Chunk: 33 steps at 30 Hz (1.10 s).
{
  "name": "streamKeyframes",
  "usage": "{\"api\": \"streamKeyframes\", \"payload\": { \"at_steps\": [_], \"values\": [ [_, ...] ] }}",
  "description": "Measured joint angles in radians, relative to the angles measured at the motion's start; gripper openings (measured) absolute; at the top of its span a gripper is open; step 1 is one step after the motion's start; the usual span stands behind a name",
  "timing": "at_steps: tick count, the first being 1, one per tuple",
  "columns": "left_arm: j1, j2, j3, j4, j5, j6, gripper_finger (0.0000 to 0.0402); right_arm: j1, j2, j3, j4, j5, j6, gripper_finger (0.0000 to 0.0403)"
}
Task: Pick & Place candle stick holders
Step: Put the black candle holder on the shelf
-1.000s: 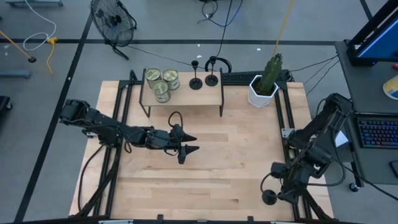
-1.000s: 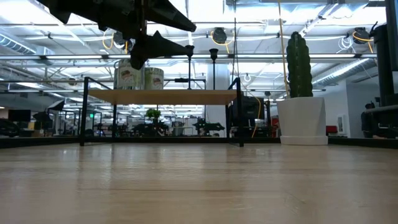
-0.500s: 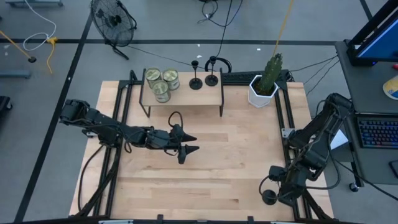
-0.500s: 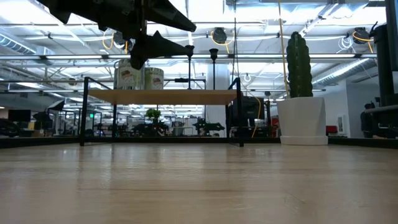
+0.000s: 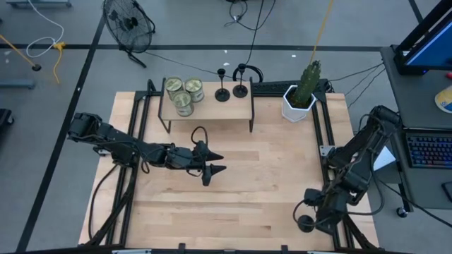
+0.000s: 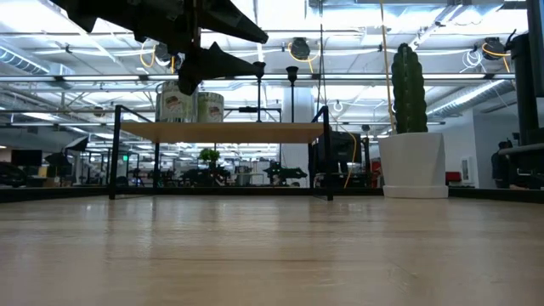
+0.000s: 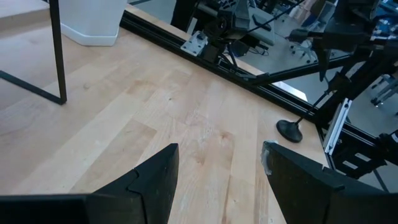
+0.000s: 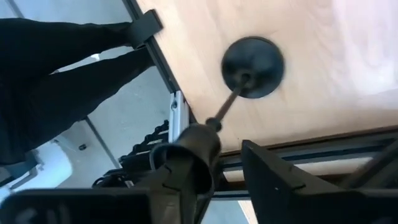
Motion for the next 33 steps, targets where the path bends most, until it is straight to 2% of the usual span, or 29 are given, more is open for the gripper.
{"api": "streamKeyframes", "payload": {
  "at_steps": [6, 10, 19, 33],
  "values": [
    [0.0, 0.0, 0.0, 0.0, 0.0, 0.0, 0.0239, -0.001, -0.002, -0.061, 0.13, -0.005, -0.01, 0.0073],
    [0.0, 0.0, 0.0, 0.0, 0.0, -0.001, 0.0239, -0.001, -0.007, -0.062, 0.116, -0.005, -0.017, 0.0039],
    [0.0, 0.0, 0.0, 0.001, 0.0, -0.007, 0.0239, -0.023, -0.065, -0.067, 0.084, -0.005, -0.038, 0.0016],
    [0.0, 0.0, 0.0, 0.003, 0.001, -0.013, 0.0239, -0.275, -0.161, -0.051, 0.044, -0.005, -0.344, 0.0016]
  ]
}}
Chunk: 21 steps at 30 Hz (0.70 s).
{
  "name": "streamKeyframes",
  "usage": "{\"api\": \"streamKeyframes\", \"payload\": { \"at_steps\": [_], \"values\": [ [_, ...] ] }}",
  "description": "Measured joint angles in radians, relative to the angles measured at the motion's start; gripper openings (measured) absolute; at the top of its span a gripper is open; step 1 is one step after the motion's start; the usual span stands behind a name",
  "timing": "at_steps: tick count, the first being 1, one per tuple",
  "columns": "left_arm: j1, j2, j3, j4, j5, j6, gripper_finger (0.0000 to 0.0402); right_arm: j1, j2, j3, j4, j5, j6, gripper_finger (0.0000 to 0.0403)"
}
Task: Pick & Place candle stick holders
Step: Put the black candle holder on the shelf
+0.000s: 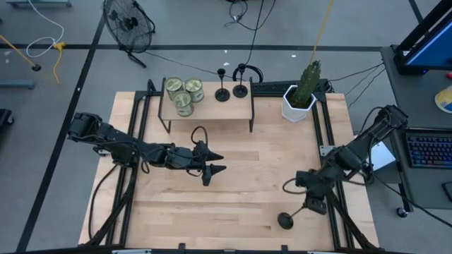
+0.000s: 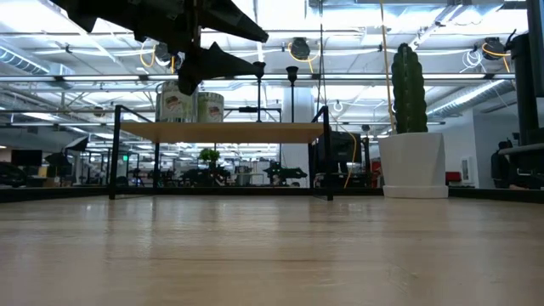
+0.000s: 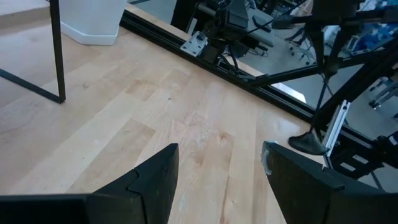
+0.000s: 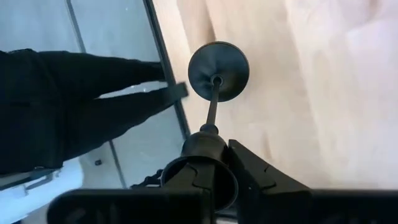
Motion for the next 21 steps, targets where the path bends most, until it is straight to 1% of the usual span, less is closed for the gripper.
{"api": "streamKeyframes", "payload": {
  "at_steps": [2, 5, 10, 13, 16, 18, 21],
  "values": [
    [0.0, 0.0, 0.0, 0.001, 0.0, -0.005, 0.0239, -0.041, 0.0, 0.025, -0.033, 0.0, -0.061, 0.0016],
    [0.002, 0.0, 0.0, 0.003, 0.031, 0.055, 0.0239, -0.105, 0.006, 0.079, -0.085, 0.001, -0.151, 0.0016],
    [0.053, -0.031, 0.0, 0.037, 0.186, 0.134, 0.0239, -0.21, 0.029, 0.174, -0.173, 0.003, -0.302, 0.0016],
    [0.088, -0.074, -0.001, 0.022, 0.247, 0.185, 0.0239, -0.277, 0.052, 0.237, -0.242, 0.008, -0.393, 0.0016],
    [0.114, -0.125, -0.003, -0.002, 0.264, 0.234, 0.0239, -0.342, 0.084, 0.307, -0.3, 0.04, -0.484, 0.0016],
    [0.129, -0.169, -0.038, -0.009, 0.267, 0.241, 0.0239, -0.391, 0.11, 0.361, -0.335, 0.06, -0.546, 0.0016],
    [0.142, -0.238, -0.117, 0.031, 0.266, 0.23, 0.0239, -0.47, 0.154, 0.443, -0.386, 0.057, -0.637, 0.0016]
  ]
}}
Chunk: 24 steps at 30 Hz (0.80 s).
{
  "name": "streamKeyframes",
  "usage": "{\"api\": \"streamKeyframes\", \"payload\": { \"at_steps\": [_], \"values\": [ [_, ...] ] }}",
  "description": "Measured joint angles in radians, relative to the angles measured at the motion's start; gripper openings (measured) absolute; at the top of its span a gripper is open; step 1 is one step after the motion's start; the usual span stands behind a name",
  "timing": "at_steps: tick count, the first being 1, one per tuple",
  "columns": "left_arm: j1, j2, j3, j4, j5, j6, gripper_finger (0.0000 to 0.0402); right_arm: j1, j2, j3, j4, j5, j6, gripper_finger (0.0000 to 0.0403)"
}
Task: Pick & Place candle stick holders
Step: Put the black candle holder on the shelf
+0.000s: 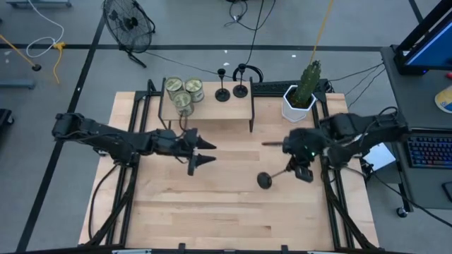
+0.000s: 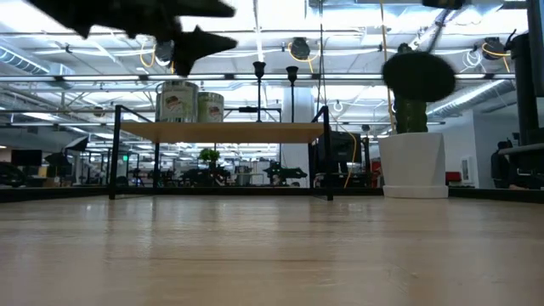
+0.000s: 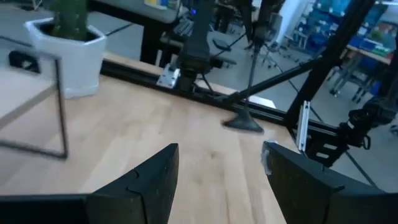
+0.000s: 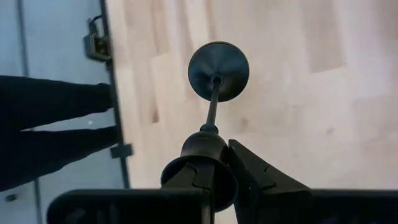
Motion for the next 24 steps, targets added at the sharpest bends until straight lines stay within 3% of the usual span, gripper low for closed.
{"api": "streamKeyframes", "payload": {
  "at_steps": [9, 16, 24],
  "values": [
    [-0.013, -0.182, -0.192, 0.092, 0.013, -0.021, 0.0239, -0.269, 0.203, 0.281, -0.175, 0.004, -0.24, 0.0016],
    [-0.001, -0.237, -0.229, 0.063, 0.029, -0.036, 0.0239, -0.438, 0.379, 0.533, -0.263, 0.064, -0.403, 0.0016],
    [0.022, -0.237, -0.229, 0.061, 0.096, -0.043, 0.0239, -0.602, 0.528, 0.788, -0.321, 0.077, -0.474, 0.0016]
  ]
}}
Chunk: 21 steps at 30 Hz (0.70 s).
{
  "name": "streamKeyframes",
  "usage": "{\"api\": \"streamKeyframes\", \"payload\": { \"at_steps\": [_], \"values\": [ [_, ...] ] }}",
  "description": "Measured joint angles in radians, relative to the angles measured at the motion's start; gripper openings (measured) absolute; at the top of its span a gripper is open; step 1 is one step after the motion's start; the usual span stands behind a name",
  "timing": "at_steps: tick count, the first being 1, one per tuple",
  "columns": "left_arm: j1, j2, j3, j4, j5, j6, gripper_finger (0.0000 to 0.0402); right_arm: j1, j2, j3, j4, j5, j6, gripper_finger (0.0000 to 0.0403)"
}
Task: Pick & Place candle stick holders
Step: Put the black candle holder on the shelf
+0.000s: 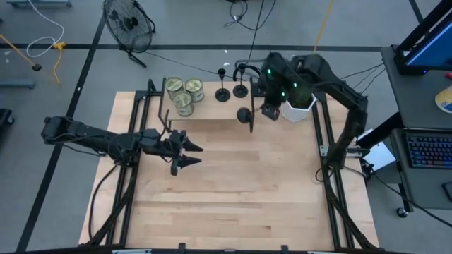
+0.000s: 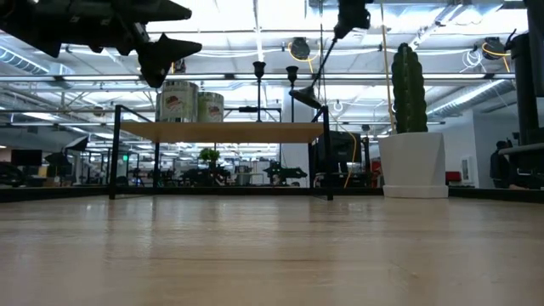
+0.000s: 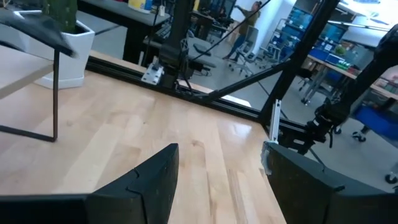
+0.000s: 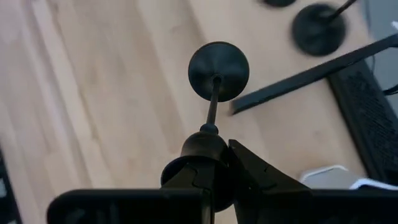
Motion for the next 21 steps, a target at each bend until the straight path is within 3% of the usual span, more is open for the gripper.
{"api": "streamKeyframes", "payload": {
  "at_steps": [6, 11, 21],
  "values": [
    [0.018, 0.0, 0.0, -0.007, 0.017, -0.013, 0.0239, -0.063, 0.062, 0.093, 0.0, -0.005, -0.035, 0.0016],
    [0.034, 0.0, 0.0, -0.004, 0.015, -0.02, 0.0239, -0.089, 0.078, 0.092, 0.016, -0.009, -0.056, 0.0016],
    [0.056, 0.0, 0.001, 0.154, -0.125, -0.002, 0.0239, -0.102, 0.081, 0.092, 0.02, -0.06, -0.066, 0.0016]
  ]
}}
